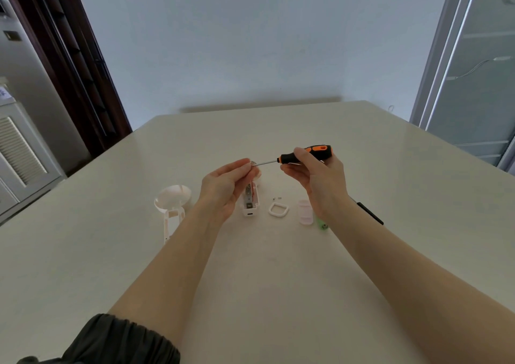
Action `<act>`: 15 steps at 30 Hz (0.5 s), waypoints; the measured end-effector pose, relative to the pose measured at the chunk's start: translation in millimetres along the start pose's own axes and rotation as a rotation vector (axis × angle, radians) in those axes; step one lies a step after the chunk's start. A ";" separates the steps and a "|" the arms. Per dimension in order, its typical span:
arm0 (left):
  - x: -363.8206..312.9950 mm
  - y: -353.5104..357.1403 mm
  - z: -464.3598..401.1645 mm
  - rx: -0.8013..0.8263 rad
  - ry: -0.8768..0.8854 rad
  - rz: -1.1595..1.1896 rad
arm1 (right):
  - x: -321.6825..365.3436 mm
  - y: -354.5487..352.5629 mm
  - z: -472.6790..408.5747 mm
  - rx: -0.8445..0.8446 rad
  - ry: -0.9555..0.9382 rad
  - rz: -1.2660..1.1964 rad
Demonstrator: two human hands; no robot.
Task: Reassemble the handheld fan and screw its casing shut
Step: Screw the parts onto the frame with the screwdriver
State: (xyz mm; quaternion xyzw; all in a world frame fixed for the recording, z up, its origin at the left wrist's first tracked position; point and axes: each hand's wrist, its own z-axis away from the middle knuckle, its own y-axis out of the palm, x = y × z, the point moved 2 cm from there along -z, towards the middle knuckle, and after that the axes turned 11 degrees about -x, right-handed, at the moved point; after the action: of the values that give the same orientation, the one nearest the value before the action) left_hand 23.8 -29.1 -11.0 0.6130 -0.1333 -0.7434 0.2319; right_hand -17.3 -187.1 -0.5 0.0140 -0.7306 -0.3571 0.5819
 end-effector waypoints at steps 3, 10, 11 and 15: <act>-1.5 -0.9 0.1 0.022 -0.002 0.002 | -1.3 0.1 0.4 -0.006 0.019 -0.028; -0.7 -1.8 -1.6 0.034 0.024 -0.028 | -2.2 0.1 0.4 -0.031 0.020 -0.038; -0.3 -1.9 -2.0 0.033 0.020 -0.033 | -2.1 -0.2 0.3 -0.032 0.019 -0.035; 0.2 -2.1 -3.3 0.032 0.017 -0.040 | -1.7 -0.1 0.1 -0.037 0.023 -0.031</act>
State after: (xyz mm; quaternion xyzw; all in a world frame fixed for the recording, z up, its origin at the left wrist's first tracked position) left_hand 26.5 -27.1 -12.9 0.6256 -0.1310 -0.7403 0.2084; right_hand -16.8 -186.4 -2.0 0.0189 -0.7168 -0.3792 0.5848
